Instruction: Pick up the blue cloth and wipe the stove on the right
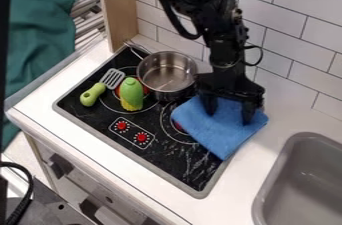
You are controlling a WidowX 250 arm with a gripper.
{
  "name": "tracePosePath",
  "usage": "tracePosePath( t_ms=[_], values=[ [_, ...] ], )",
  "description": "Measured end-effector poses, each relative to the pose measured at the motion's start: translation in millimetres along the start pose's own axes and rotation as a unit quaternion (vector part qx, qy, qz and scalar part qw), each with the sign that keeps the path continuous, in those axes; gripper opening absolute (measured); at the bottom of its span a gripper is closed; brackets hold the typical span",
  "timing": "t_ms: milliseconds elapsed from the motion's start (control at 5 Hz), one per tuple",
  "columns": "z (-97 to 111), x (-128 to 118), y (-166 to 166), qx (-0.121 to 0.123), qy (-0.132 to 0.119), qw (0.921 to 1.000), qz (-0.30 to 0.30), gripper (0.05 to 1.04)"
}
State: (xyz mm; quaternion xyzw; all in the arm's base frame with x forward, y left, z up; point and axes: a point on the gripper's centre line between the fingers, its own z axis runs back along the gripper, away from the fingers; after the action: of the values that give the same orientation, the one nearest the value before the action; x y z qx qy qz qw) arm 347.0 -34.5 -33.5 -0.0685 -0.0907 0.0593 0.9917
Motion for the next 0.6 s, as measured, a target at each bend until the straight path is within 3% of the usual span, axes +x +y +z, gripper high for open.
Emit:
tracePosePath(
  t_ms=[400, 600],
  values=[
    [5, 15, 14, 0.046, -0.025, 0.9982, 0.031, 0.998],
    [24, 20, 16, 0.061, -0.037, 0.997, 0.032, 0.998]
  ],
)
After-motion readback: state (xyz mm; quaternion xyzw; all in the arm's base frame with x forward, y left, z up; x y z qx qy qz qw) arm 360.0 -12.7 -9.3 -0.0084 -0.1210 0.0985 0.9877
